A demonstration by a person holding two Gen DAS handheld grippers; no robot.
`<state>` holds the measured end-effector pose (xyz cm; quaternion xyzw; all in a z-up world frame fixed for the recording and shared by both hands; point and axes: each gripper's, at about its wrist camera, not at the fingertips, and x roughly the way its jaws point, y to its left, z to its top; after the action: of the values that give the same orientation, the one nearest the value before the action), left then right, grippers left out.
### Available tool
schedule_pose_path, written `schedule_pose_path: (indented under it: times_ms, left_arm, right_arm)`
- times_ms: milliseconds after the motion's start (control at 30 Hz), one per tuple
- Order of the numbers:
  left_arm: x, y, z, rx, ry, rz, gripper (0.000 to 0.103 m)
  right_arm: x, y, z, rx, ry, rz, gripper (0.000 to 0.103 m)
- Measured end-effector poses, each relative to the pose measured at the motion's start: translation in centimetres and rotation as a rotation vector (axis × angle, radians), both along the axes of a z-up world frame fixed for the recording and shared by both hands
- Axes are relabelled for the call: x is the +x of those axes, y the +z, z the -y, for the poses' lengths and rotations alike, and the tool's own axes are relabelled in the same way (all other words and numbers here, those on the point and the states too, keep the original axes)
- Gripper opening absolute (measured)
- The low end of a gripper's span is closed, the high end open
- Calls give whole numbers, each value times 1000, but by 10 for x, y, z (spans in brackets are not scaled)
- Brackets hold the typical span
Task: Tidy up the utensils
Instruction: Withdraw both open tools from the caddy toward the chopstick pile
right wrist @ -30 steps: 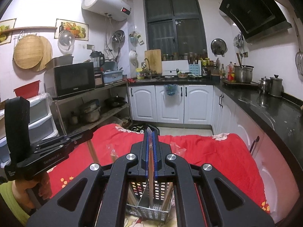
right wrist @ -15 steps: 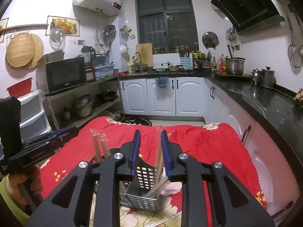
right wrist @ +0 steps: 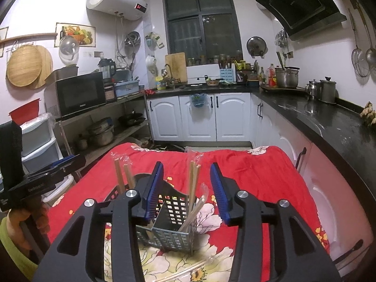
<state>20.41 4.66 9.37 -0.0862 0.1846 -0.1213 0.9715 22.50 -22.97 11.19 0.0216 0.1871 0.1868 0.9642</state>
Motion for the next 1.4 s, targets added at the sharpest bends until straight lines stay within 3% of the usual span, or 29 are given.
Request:
schedule_pose_path:
  times_ms: [100, 233, 700, 1400]
  left_arm:
    - [-5, -3, 0, 9, 9, -1, 82]
    - [-12, -5, 1, 34, 19, -2, 91]
    - [-30, -16, 3, 41, 11, -34, 92]
    - [-43, -60, 11, 28, -24, -138, 92]
  right_arm:
    - [-7, -1, 2, -4, 3, 1, 46]
    - [-14, -4, 3, -2, 8, -7, 52]
    - [-33, -16, 6, -11, 15, -27, 62]
    - [-63, -57, 18, -23, -10, -121, 63]
